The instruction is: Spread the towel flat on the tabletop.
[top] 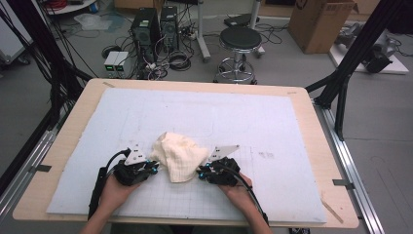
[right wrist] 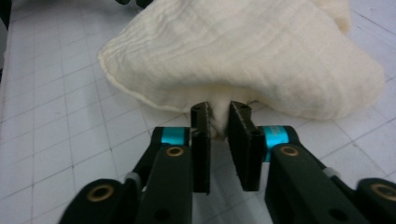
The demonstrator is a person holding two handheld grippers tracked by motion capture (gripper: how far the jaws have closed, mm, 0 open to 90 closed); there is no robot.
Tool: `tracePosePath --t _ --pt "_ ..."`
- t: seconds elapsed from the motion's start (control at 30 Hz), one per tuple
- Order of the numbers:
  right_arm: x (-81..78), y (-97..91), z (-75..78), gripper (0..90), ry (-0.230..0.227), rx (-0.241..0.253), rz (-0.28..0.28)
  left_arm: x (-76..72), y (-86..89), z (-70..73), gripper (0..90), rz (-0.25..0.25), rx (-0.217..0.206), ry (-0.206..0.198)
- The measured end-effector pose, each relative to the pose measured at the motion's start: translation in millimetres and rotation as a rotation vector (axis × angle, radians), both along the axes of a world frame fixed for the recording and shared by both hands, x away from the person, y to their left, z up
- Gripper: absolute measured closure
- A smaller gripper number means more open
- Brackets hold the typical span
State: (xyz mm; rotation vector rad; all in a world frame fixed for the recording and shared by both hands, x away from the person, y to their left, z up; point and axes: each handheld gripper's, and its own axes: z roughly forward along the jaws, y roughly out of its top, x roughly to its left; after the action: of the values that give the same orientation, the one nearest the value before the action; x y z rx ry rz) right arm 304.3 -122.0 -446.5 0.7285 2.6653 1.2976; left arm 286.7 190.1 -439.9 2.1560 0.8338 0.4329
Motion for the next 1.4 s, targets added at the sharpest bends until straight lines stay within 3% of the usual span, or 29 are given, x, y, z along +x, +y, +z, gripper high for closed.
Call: tracePosePath --t 0.1,0.3,0.73,0.93,1.03,1.27,1.4 --pt "-1.3 0.2 0.8 85.3 0.002 -0.006 0.001 1.2 1.5 -0.1 83.7 0.002 -0.019 0.014" --pt "-6.3 -8.7 7.0 85.5 -0.001 -0.001 -0.014 -2.2 5.2 2.6 86.0 -0.003 -0.017 0.002" --pt "-31.5 -58.5 26.1 85.5 -0.037 0.033 -0.078 -22.5 28.7 16.8 87.7 -0.012 -0.105 -0.032" --pt "-52.4 -72.5 26.2 85.4 -0.046 0.016 -0.082 -44.3 30.6 25.6 87.8 -0.028 -0.134 -0.090" --pt "-62.5 -76.2 28.2 85.4 -0.055 0.020 -0.077 -55.1 31.0 27.8 87.8 -0.044 -0.120 -0.106" --pt "-81.5 -80.9 27.1 85.3 -0.045 0.014 -0.054 -80.4 41.2 27.6 87.8 -0.053 -0.122 -0.089" --pt "-93.5 -73.8 22.0 85.1 -0.013 -0.036 -0.009 -95.8 41.5 24.4 87.7 -0.072 -0.095 -0.076"
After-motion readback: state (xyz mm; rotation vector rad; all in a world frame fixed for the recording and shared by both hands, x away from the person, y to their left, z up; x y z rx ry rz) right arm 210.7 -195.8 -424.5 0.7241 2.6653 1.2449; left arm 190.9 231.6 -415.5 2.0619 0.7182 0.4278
